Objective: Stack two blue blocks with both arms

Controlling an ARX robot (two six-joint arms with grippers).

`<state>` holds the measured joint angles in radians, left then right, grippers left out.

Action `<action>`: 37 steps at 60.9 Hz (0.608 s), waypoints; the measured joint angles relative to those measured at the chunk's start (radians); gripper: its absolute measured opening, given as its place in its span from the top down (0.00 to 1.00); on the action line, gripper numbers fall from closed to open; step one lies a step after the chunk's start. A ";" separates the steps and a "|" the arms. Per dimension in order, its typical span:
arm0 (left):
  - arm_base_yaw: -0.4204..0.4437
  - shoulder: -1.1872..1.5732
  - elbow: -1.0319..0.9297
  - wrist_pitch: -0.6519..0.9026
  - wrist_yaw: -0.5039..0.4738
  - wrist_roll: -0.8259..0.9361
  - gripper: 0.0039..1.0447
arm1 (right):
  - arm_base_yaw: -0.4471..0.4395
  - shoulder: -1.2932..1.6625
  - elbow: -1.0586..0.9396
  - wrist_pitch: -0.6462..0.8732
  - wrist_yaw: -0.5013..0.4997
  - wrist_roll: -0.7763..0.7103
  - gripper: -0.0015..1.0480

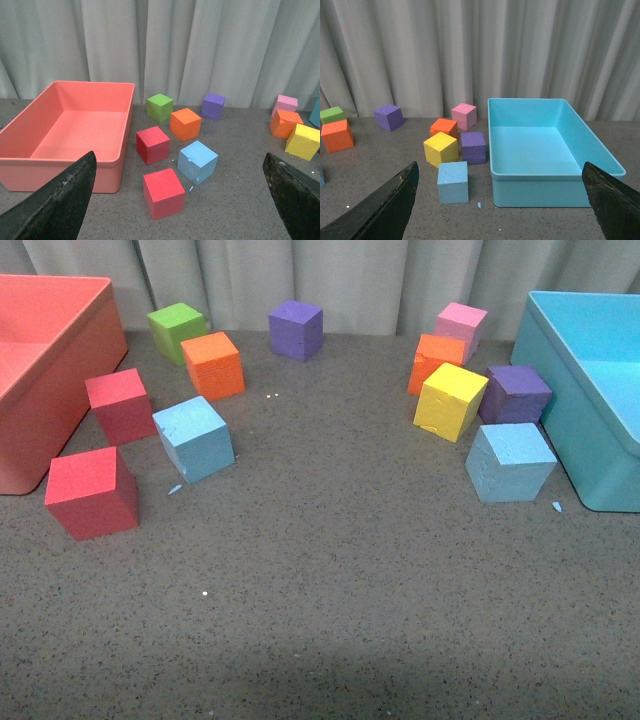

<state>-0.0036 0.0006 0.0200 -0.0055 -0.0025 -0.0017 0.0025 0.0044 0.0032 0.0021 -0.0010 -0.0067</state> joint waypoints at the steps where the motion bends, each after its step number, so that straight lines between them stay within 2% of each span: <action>1: 0.000 0.000 0.000 0.000 0.000 0.000 0.06 | 0.000 0.000 0.000 0.000 0.000 0.000 0.09; 37: 0.000 0.000 0.000 0.000 0.000 0.000 0.06 | 0.000 0.000 0.000 0.000 0.000 0.000 0.09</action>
<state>-0.0036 0.0006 0.0200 -0.0055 -0.0025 -0.0013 0.0025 0.0044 0.0032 0.0021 -0.0013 -0.0067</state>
